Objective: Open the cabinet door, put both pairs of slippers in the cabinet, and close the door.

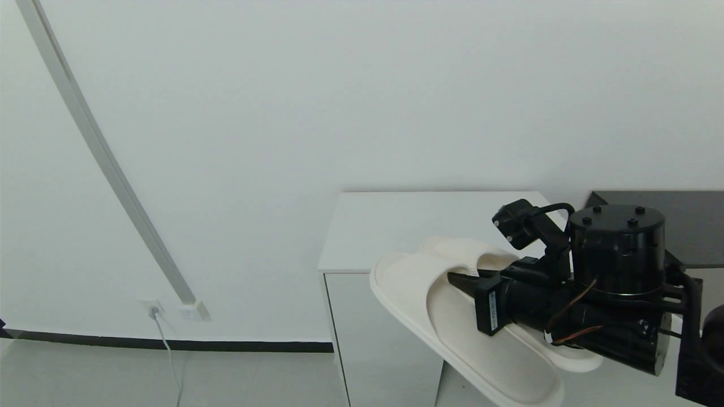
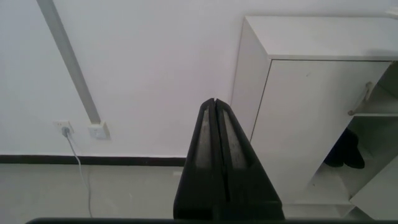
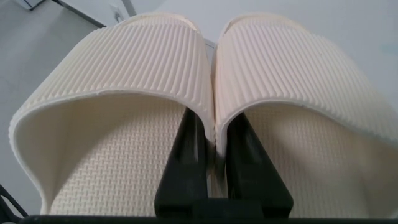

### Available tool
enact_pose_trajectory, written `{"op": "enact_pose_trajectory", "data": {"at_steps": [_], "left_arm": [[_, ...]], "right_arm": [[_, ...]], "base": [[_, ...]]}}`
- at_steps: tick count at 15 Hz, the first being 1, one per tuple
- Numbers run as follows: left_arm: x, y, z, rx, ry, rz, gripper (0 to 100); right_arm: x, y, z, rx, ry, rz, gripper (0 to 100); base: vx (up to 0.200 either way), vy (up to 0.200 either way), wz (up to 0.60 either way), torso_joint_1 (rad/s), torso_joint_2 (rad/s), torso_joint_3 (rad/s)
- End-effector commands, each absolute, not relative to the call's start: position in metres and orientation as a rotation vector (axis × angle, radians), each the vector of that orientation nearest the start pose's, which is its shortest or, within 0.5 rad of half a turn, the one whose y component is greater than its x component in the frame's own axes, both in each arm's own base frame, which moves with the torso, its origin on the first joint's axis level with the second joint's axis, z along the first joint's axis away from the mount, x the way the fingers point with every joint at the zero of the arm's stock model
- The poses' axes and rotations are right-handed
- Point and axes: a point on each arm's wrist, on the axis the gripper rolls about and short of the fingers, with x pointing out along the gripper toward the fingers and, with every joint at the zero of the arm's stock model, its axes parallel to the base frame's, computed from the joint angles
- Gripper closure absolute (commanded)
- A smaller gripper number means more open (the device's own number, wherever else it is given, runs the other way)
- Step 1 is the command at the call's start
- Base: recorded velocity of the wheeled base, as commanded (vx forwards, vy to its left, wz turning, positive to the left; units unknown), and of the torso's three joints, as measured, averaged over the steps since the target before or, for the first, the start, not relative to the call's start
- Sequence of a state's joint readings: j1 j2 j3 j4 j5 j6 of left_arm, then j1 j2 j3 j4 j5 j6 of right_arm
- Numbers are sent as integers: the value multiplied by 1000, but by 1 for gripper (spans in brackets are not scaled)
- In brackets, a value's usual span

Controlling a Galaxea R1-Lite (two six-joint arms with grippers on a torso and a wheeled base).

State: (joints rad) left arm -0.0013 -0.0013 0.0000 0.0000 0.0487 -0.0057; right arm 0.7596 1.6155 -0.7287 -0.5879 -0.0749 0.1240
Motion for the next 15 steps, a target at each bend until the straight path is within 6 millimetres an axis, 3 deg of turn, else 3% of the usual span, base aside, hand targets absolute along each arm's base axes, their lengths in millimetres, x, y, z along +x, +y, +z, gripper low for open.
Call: {"op": "enact_pose_trajectory", "data": {"at_steps": [1, 14, 15], "left_arm": [[-23, 1, 75, -6, 0, 49, 100], [-23, 1, 75, -6, 0, 46, 100], [-23, 1, 75, -6, 0, 46, 100]], "right_arm": [[205, 193, 180, -8, 326, 659, 100], [205, 193, 179, -9, 329, 659, 100], [205, 192, 178, -10, 332, 657, 100]], "base": [[0, -200, 0, -2, 2, 2], [0, -200, 0, 4, 2, 2], [0, 0, 0, 0, 0, 0]]}}
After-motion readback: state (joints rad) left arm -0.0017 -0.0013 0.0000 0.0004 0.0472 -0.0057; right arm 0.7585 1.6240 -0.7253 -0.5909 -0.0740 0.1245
